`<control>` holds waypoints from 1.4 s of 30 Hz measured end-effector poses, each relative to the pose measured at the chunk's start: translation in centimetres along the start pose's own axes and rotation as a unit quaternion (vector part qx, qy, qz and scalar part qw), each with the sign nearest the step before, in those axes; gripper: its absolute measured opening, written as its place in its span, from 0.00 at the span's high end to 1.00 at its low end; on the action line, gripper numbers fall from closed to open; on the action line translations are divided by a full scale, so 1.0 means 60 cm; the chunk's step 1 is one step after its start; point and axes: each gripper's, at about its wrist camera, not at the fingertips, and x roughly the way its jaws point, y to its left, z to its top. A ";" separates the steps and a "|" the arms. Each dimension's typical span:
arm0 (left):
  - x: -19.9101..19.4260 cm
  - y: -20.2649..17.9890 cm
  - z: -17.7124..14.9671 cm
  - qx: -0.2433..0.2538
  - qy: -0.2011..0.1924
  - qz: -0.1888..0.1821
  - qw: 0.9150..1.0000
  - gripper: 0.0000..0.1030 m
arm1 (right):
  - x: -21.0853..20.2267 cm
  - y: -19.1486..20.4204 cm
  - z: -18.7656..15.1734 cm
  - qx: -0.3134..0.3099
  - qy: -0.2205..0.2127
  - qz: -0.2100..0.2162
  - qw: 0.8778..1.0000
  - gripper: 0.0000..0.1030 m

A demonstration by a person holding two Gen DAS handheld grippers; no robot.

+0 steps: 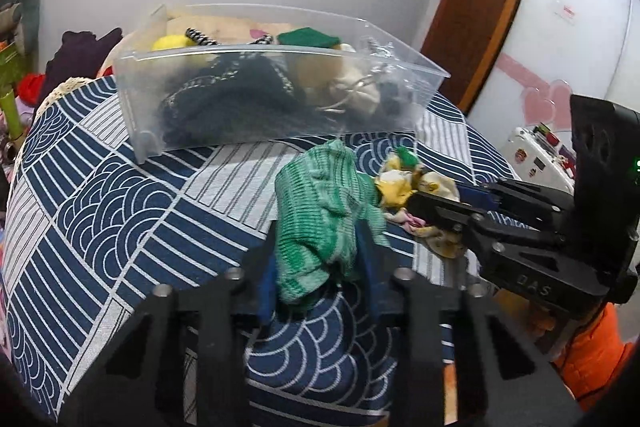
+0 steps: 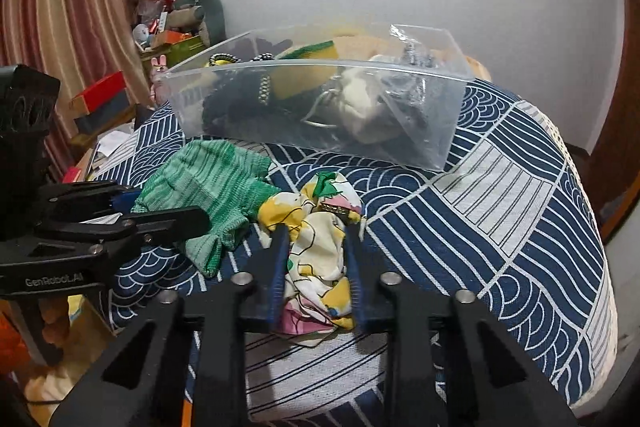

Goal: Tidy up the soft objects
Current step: 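Grasp the floral scarf with the right tool while the left tool grasps the green knit cloth, then drop the floral scarf and green cloth into the clear box and open both tools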

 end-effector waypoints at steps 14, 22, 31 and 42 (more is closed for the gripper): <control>-0.074 -0.001 0.047 0.028 -0.063 0.042 0.997 0.73 | -0.056 -0.015 0.038 0.005 -0.064 -0.008 0.998 0.87; -0.103 -0.003 0.104 0.031 -0.121 0.078 0.989 0.73 | -0.079 -0.023 0.088 0.010 -0.115 -0.024 0.993 0.87; -0.088 0.020 0.160 0.021 -0.140 0.103 0.985 0.73 | -0.068 -0.034 0.152 0.031 -0.149 -0.028 0.988 0.87; -0.008 0.045 0.177 0.025 -0.097 0.121 0.988 0.73 | 0.017 -0.023 0.168 0.034 -0.097 -0.027 0.994 0.87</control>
